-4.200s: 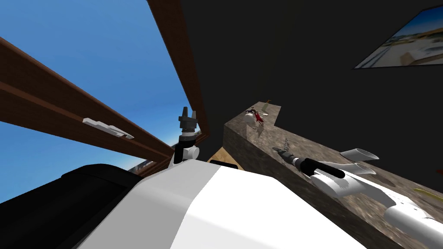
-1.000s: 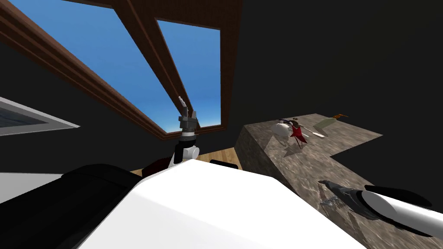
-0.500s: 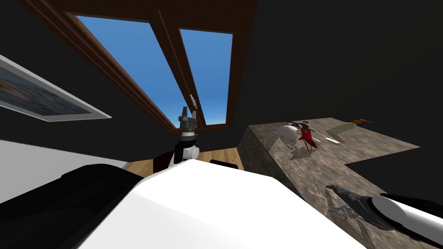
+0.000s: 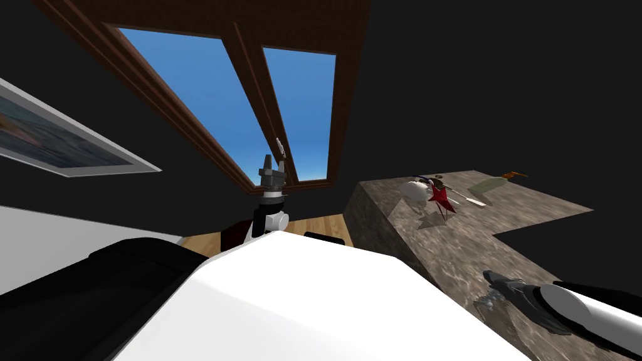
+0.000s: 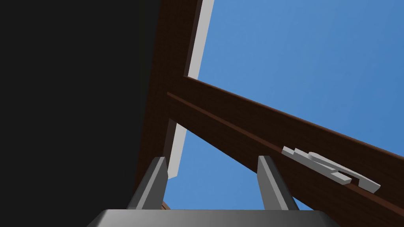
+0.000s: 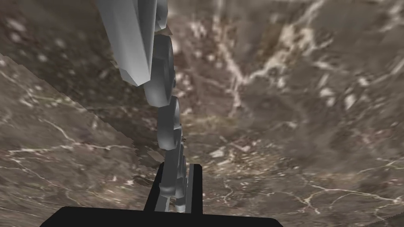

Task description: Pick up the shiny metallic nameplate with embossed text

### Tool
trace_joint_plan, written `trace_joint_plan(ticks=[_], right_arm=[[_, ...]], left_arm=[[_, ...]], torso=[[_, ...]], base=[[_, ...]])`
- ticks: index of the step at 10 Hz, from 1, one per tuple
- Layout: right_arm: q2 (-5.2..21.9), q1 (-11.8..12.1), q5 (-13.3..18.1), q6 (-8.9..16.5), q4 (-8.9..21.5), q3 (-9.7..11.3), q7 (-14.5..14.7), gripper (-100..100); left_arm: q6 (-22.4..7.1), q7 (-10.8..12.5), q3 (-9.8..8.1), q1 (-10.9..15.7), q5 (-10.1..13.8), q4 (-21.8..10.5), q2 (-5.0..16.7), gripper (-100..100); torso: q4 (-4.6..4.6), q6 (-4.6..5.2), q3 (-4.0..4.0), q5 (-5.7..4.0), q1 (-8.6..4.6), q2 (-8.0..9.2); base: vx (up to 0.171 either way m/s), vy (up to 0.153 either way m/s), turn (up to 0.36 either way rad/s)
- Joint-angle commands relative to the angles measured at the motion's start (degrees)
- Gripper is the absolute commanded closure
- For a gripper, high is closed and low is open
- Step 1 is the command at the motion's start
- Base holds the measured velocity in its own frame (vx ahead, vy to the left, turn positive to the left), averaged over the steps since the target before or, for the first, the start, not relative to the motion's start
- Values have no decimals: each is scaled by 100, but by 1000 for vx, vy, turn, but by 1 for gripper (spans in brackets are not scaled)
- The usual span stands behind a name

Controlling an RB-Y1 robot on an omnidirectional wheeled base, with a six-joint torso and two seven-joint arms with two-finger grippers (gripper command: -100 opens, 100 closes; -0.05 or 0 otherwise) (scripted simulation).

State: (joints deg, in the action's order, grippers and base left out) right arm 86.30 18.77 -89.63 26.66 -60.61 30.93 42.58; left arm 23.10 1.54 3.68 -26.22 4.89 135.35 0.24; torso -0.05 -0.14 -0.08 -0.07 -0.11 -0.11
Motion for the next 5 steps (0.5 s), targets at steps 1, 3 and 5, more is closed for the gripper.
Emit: trace_joint_plan(ticks=[1, 3, 5], right_arm=[[0, 0, 0, 0, 0, 0, 0, 100], [92, 15, 243, 21, -250, -40, -115, 100], [181, 47, 541, 36, -561, -89, -341, 100]], left_arm=[[0, 0, 0, 0, 0, 0, 0, 0], [0, 0, 0, 0, 0, 0, 0, 0], [0, 0, -1, -2, 0, 1, 0, 0]], torso=[[0, 0, 0, 0, 0, 0], [-1, 1, -2, 1, 1, -3], [-7, 17, -16, 3, -6, -29]], base=[[0, 0, 0], [31, -13, -146], [111, -27, -276]])
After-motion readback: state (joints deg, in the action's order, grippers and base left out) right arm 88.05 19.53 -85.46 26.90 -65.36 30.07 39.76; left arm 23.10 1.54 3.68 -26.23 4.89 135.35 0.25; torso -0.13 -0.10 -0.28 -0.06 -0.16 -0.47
